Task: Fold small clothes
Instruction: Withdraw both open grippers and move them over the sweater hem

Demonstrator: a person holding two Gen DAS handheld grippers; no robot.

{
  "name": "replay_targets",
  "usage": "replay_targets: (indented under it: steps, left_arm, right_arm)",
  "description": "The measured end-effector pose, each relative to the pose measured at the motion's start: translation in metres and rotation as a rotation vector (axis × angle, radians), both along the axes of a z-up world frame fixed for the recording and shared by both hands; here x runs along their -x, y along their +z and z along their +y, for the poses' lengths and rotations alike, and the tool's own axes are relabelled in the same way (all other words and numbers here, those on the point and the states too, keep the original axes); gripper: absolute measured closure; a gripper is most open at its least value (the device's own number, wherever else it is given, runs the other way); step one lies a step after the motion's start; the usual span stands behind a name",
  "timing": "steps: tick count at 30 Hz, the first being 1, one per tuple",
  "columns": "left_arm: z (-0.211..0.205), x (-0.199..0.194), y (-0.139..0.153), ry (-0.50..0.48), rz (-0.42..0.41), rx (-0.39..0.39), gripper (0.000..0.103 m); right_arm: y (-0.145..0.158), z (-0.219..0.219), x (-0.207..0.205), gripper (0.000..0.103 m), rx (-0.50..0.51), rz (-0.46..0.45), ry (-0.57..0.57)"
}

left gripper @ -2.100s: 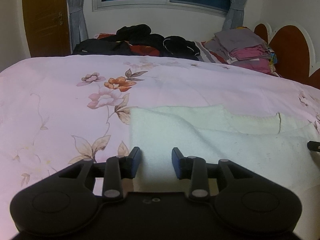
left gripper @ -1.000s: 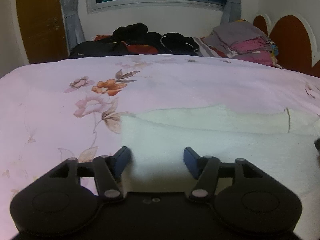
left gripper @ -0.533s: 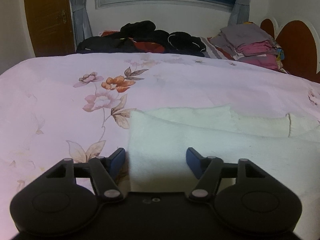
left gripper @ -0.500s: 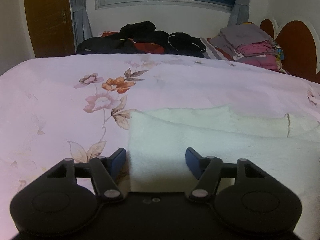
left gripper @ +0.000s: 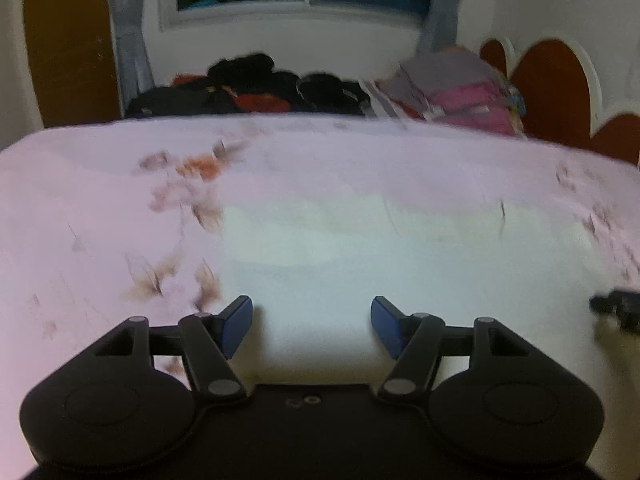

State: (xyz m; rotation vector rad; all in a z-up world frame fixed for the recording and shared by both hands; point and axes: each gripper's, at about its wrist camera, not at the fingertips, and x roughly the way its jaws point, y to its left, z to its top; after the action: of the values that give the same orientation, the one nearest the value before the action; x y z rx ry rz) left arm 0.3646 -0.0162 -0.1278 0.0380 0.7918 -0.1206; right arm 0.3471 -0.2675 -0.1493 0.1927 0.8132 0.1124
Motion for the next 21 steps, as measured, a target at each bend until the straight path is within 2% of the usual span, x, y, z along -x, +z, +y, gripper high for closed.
replay_targets:
  steps: [2,4,6,9,15,21]
  left_arm:
    - [0.001,-0.002,-0.012,0.004,0.043,-0.015,0.039]
    - [0.004,0.000,-0.015,0.014,0.031,-0.024,0.037]
    - [0.005,0.002,-0.011,0.023,0.032,-0.023,0.039]
    - [0.004,0.010,-0.003,0.032,0.030,0.000,0.039]
    - [0.002,0.042,0.013,0.010,0.031,0.051,0.037]
    - [0.002,0.082,0.015,0.030,0.056,0.058,0.036]
  right_arm:
    - [0.000,-0.006,0.001,0.065,0.002,0.003,-0.030]
    - [-0.001,-0.014,0.002,0.065,0.007,0.022,-0.062]
    - [-0.001,-0.022,0.007,0.065,-0.030,0.045,-0.079]
    - [0.008,-0.019,0.021,0.065,-0.006,0.021,-0.058]
    - [0.030,-0.017,0.058,0.065,-0.101,-0.008,-0.019]
    - [0.038,-0.010,0.101,0.065,-0.120,-0.006,0.064]
